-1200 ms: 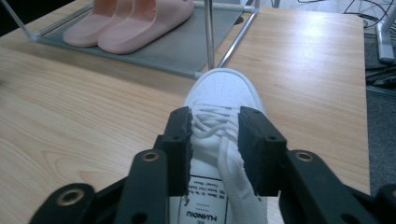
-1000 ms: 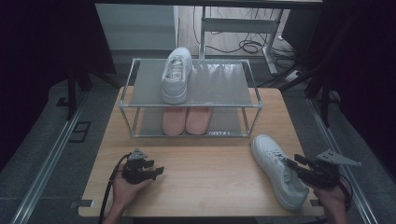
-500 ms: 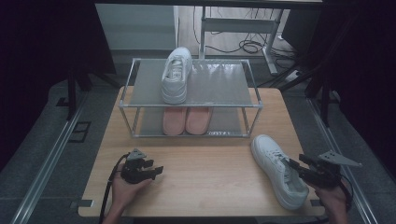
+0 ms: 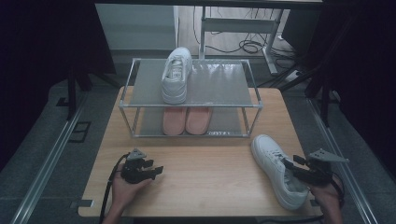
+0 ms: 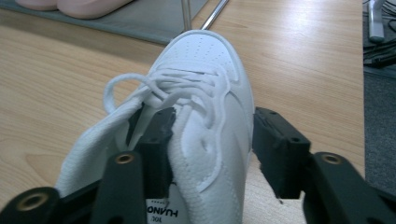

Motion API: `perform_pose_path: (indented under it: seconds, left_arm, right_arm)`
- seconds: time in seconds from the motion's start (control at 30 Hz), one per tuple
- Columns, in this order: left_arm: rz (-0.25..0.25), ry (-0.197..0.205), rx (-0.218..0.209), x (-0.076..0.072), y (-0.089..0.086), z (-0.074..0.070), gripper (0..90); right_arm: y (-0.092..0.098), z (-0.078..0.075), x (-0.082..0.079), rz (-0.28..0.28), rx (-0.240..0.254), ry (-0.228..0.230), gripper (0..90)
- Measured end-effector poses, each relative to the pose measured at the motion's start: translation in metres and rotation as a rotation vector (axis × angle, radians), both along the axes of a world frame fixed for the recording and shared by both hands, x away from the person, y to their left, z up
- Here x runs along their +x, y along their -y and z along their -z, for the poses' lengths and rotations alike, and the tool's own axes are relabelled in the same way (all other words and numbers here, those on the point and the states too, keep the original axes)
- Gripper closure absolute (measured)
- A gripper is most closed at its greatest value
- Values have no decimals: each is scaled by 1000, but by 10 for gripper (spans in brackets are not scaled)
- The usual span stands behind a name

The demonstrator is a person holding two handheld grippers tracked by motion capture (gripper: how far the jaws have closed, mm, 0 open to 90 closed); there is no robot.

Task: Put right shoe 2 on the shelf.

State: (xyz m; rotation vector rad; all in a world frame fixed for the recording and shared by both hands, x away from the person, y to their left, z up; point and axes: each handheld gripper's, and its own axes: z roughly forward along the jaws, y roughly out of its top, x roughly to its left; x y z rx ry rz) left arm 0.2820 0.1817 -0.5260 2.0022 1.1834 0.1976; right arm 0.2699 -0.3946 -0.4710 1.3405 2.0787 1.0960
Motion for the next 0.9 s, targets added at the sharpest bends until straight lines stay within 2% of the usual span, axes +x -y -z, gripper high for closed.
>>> perform_pose_path:
  seconds: [0.1, 0.23, 0.37, 0.5, 0.6, 0.77, 0.9]
  left_arm:
    - [2, 1, 0, 0, 1, 0, 450]
    - [-4, 4, -3, 0, -2, -1, 450]
    - [-6, 5, -6, 0, -2, -1, 450]
    - [0, 2, -4, 0, -1, -1, 450]
    - [0, 3, -4, 0, -1, -1, 450]
    - [-3, 5, -4, -1, -1, -1, 450]
    - [-5, 4, -4, 0, -2, -1, 451]
  right_arm:
    - [-2, -1, -1, -11, -13, -16, 580]
    - [-4, -4, -3, -10, -60, -30, 587]
    - [-1, -3, -7, -10, -72, -46, 593]
    - [0, -1, -7, -6, -74, -46, 654]
    - [-1, -1, -7, 11, -99, -48, 726]
    - [2, -2, -6, 51, -69, -42, 805]
    - [6, -1, -5, 52, -11, -42, 815]
